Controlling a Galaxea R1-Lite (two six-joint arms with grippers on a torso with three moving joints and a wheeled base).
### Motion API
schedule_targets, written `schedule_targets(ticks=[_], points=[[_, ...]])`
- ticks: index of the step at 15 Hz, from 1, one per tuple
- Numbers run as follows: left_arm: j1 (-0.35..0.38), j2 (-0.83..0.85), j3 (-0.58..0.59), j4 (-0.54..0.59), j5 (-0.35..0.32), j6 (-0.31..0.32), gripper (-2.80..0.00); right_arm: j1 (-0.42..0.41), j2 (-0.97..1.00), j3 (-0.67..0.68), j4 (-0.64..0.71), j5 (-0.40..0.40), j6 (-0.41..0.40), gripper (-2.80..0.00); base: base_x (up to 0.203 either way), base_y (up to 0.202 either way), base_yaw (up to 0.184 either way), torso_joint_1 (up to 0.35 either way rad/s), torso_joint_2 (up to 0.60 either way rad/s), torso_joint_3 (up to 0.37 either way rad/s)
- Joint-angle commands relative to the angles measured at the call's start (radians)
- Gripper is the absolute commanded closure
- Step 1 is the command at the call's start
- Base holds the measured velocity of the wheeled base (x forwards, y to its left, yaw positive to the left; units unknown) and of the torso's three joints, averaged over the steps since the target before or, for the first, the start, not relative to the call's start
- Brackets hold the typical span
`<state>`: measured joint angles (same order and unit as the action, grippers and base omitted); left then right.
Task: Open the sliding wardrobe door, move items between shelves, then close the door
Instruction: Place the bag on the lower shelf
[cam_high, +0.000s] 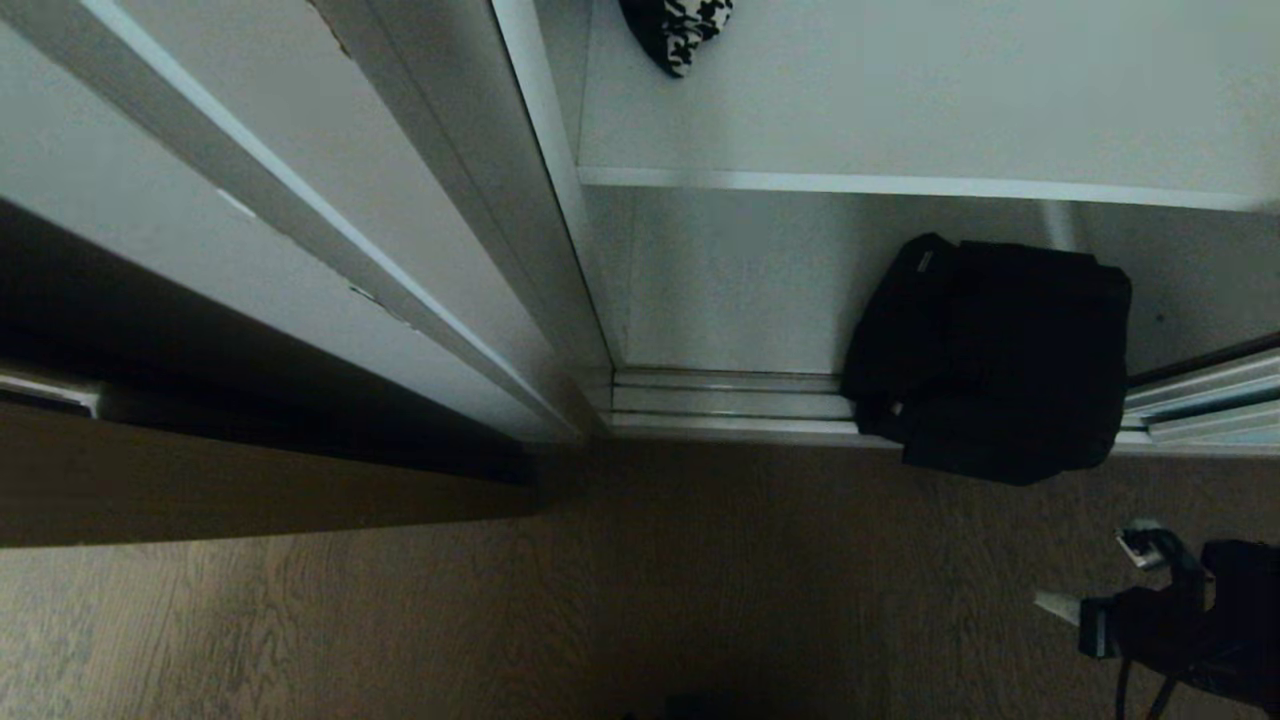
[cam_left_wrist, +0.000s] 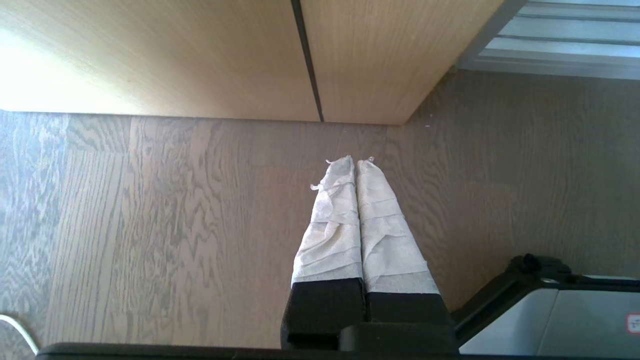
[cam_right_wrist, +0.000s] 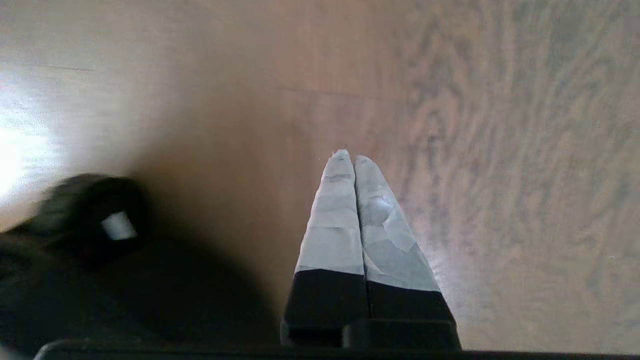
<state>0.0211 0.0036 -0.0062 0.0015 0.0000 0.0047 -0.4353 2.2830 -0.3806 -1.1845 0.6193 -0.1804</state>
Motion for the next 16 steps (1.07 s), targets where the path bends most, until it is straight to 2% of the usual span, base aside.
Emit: schedule_targets(ticks=[1,4,8,10,14,16], points=[[0.0,0.0,0.0,0.0,0.0,0.0,0.0,0.026,0.099,-0.023,-0.068,-0.012,0.0,0.0,0.0,0.0,0.0,0.0,0.0,0.0],[0.0,-0.001,0.0,0.0,0.0,0.0,0.0,0.05,0.141,-0.095,-0.159,-0.075,0.048,0.0,0.0,0.0,0.0,0.0,0.0,0.0],[0.0,-0.001,0.0,0.0,0.0,0.0,0.0,0.112,0.193,-0.266,-0.232,-0.215,0.219,0.0,0.0,0.0,0.0,0.0,0.0,0.0],[0.0,0.0,0.0,0.0,0.0,0.0,0.0,0.155,0.218,-0.338,-0.245,-0.298,0.273,0.0,0.0,0.0,0.0,0.0,0.0,0.0],[0.0,-0.001,0.0,0.0,0.0,0.0,0.0,0.215,0.228,-0.441,-0.246,-0.329,0.336,0.0,0.0,0.0,0.0,0.0,0.0,0.0],[0.0,-0.001,0.0,0.0,0.0,0.0,0.0,0.241,0.242,-0.54,-0.241,-0.415,0.379,0.0,0.0,0.0,0.0,0.0,0.0,0.0]])
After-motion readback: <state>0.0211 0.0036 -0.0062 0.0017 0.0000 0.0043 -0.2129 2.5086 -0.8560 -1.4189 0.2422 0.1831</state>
